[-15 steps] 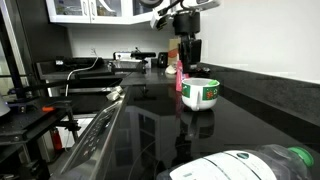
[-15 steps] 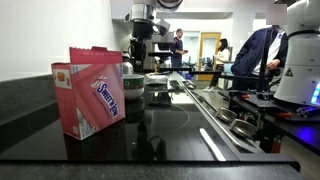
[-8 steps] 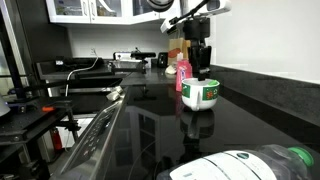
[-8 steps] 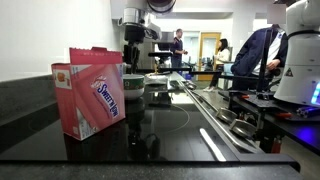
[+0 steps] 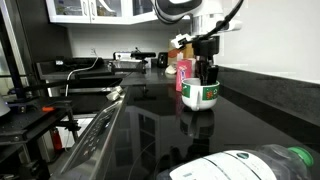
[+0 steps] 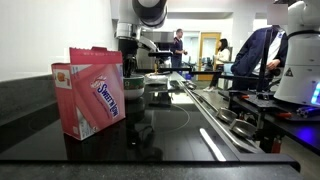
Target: Remove the marker from the mug and put it on the table
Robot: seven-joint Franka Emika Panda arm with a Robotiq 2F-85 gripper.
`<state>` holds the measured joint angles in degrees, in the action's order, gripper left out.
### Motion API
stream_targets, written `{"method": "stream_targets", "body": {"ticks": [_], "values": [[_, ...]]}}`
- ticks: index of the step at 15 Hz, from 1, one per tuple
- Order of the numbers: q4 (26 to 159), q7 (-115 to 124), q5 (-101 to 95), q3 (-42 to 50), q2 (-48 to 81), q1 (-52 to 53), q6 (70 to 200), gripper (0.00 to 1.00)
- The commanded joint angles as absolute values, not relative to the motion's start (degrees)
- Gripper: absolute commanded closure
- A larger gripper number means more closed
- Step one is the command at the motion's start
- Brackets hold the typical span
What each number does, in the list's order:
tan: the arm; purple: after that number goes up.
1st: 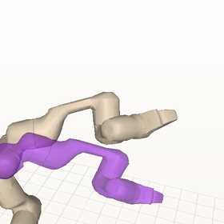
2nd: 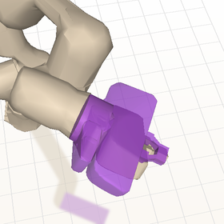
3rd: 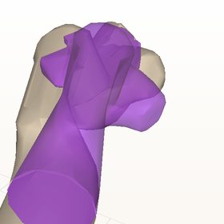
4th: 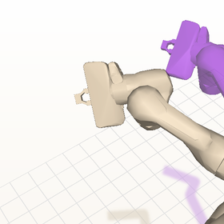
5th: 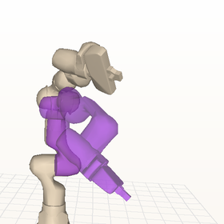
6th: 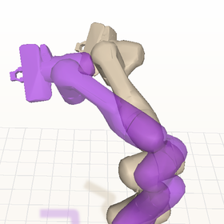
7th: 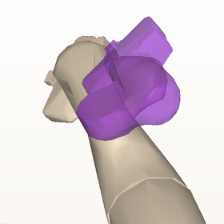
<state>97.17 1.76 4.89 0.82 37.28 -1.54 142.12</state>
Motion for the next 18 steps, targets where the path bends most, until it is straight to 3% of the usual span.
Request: {"method": "stream_targets", "body": {"ticks": [1,4,5,18], "values": [[94.53,3.18,5.2,0.73,38.82,-1.52,141.16,0.81],[95.57,4.37,3.7,1.91,36.66,-0.44,139.31,1.0],[96.07,4.57,3.2,2.23,35.68,-0.21,138.5,0.95],[103.68,6.28,0.84,5.62,20.69,-3.49,120.09,0.95]]}}
